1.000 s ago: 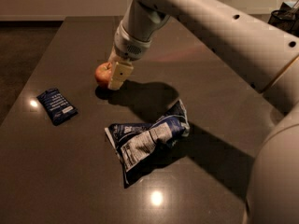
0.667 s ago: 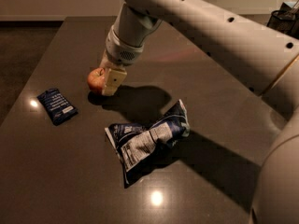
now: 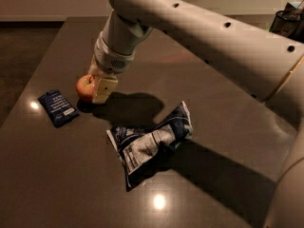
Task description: Move apple near rxbar blueberry
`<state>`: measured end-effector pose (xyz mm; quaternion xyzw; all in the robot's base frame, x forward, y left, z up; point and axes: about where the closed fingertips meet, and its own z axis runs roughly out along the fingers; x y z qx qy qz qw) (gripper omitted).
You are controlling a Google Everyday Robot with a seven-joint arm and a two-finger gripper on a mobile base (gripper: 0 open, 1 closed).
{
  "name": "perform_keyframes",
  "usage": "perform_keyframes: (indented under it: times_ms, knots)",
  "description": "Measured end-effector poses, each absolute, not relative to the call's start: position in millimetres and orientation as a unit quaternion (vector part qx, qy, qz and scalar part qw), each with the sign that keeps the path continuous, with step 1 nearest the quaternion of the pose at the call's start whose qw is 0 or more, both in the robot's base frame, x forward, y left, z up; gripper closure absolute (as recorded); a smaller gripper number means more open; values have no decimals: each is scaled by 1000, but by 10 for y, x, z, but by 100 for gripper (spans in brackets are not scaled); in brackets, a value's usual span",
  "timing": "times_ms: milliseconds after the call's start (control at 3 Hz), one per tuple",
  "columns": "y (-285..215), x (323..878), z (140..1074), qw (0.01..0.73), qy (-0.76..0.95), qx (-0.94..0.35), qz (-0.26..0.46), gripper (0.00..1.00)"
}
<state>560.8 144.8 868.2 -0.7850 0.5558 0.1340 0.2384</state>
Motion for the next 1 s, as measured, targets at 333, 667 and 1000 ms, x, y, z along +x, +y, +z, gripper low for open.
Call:
perform_keyframes:
  times_ms: [333, 667, 1000]
  knots:
    - [1556, 5596, 8667, 240, 549, -790, 132, 35]
    - [1591, 5633, 8627, 234, 552, -789, 136, 13]
    - [1590, 5693, 8575, 227, 561, -783, 143, 0]
